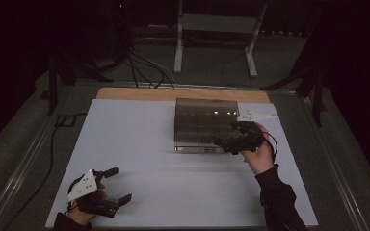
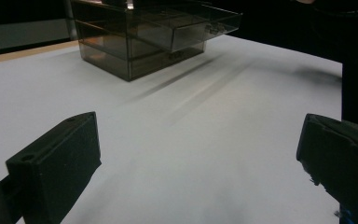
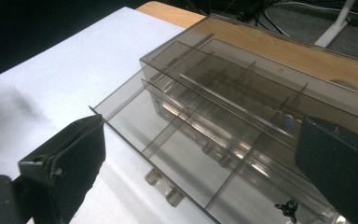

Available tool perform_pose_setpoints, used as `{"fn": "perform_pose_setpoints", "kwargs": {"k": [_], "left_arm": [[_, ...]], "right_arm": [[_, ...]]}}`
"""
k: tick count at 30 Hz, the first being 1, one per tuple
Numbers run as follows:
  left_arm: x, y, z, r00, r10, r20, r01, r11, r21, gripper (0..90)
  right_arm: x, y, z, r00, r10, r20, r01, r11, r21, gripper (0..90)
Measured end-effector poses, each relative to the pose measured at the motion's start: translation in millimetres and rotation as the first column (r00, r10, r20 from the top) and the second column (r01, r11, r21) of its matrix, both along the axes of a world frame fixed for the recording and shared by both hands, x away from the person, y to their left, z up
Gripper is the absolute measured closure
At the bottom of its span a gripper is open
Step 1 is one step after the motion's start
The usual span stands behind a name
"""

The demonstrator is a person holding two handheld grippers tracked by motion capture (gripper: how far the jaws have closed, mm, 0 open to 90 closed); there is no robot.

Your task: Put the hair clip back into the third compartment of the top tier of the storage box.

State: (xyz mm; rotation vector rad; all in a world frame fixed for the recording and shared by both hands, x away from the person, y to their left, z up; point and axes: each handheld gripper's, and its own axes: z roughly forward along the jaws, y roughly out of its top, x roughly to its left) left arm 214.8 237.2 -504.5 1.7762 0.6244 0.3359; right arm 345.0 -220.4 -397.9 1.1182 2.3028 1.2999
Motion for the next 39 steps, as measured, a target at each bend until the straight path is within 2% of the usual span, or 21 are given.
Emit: {"fn": "perform_pose_setpoints", "kwargs": {"k": [7, 13, 21, 24, 39], "left_arm": [[-1.2, -0.2, -0.1, 1.0000, 0.003, 0.002, -0.003, 1.0000, 0.004, 0.6], [-1.6, 0.6, 1.0, 1.0000, 0.004, 0.006, -0.004, 1.0000, 0.000, 0.6], [-0.8, -0.3, 0.6, 1.0000, 0.000, 0.004, 0.000, 1.0000, 0.000, 0.6], [-1.1, 0.1, 0.6, 1.0000, 0.002, 0.003, -0.002, 1.0000, 0.002, 0.6], [-1.7, 0.5, 0.7, 1.0000, 0.000, 0.003, 0.000, 1.0000, 0.005, 0.6]], "right_arm": [[-6.9, 7.2, 1.0, 0.9994, 0.028, 0.020, -0.028, 0.9996, 0.002, 0.7], [-12.9, 13.9, -3.3, 0.9978, 0.059, 0.031, -0.060, 0.9976, 0.033, 0.7], [-23.4, 23.7, -11.3, 0.9903, 0.128, 0.054, -0.131, 0.9903, 0.048, 0.7], [-26.8, 25.9, -14.3, 0.9878, 0.145, 0.057, -0.149, 0.9863, 0.071, 0.7], [-44.1, 37.3, -36.6, 0.9767, 0.208, 0.052, -0.211, 0.9767, 0.042, 0.7]]}}
